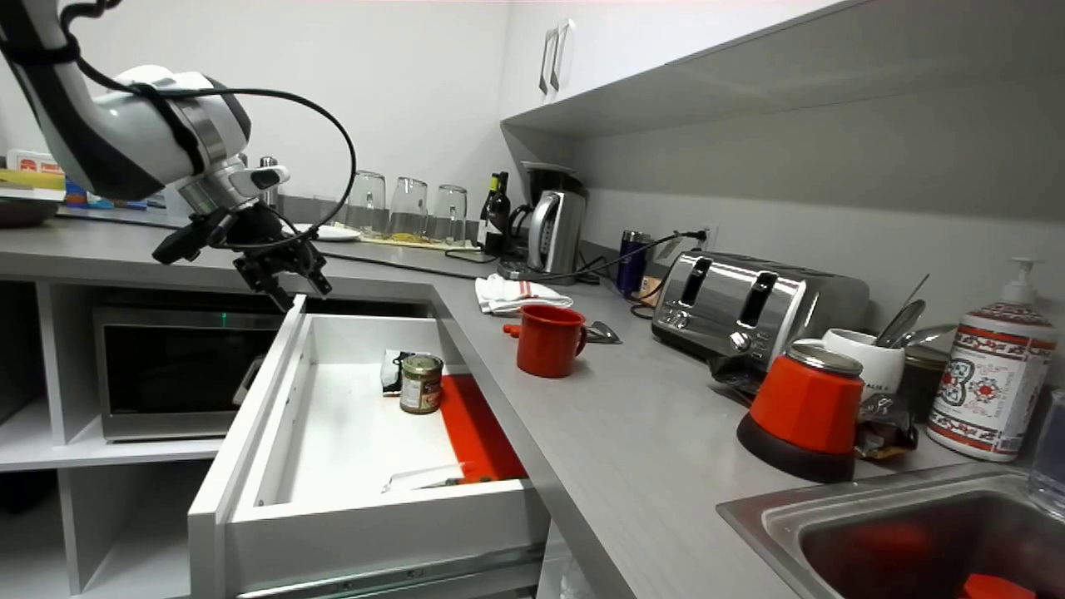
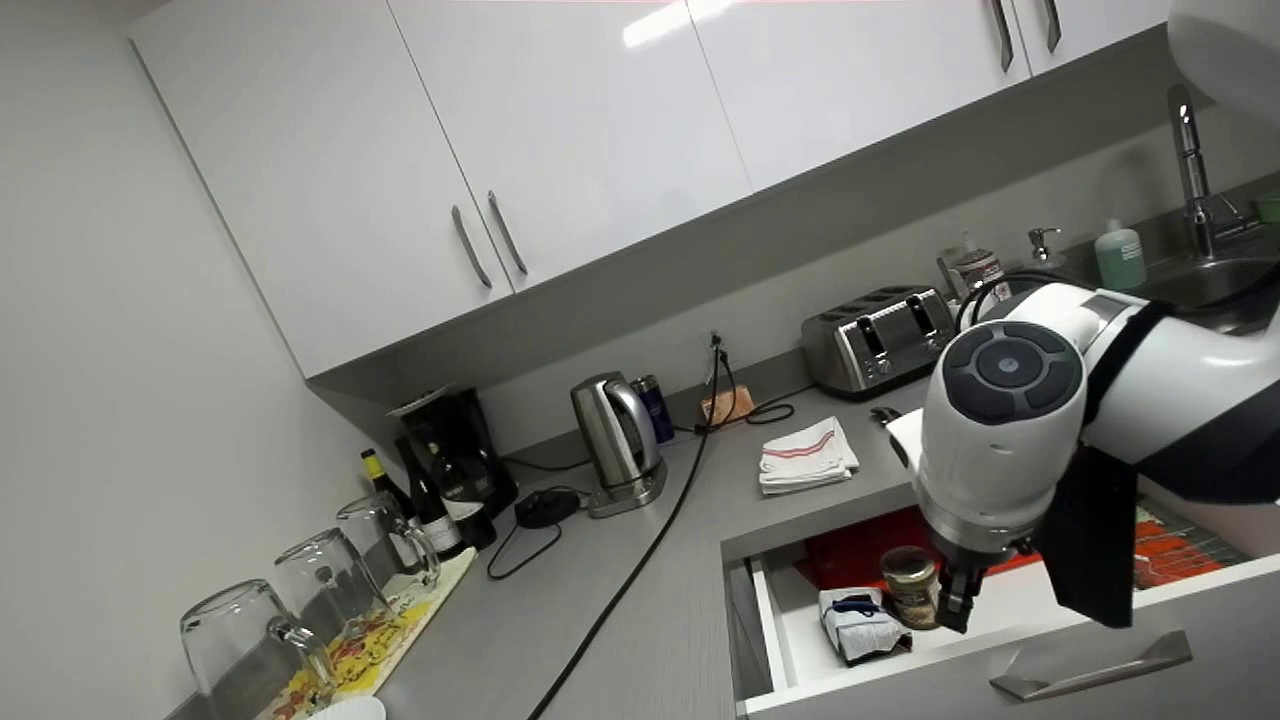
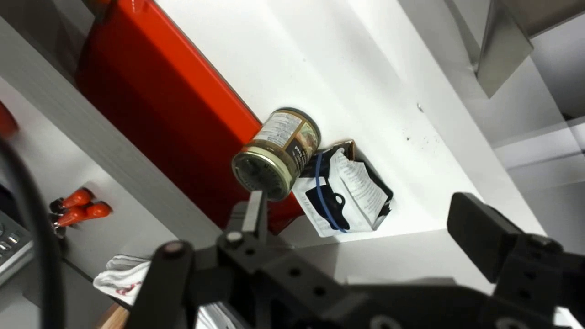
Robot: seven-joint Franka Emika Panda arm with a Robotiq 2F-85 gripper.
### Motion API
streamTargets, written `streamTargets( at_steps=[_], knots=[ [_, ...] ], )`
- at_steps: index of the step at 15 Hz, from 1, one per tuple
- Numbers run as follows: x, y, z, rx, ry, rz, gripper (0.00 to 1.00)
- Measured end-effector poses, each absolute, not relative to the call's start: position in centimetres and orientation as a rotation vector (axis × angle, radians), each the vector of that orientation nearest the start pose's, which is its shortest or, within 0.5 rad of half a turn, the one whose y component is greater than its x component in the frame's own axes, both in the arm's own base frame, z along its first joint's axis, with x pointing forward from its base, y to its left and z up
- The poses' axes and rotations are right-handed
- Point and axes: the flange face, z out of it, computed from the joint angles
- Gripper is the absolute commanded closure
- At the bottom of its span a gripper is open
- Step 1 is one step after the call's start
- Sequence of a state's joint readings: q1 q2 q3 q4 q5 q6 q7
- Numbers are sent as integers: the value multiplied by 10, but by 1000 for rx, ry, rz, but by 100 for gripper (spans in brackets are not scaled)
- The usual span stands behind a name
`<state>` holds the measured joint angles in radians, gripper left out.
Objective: Open the topmost drawer on the left side of the cabinet, remove the red cup from the drawer and place it on the countertop, close the open drawer
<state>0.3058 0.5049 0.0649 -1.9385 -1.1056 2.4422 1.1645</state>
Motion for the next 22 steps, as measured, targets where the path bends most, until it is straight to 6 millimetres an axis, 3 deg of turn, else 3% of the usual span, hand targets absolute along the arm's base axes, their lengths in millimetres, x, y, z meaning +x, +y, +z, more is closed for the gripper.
streamTargets(
  at_steps=[9, 16, 22],
  knots=[
    [546, 275, 189, -3547, -632, -967, 0],
    [528, 283, 150, -3588, -869, -931, 0],
    [504, 289, 127, -3566, -1194, -1018, 0]
  ],
)
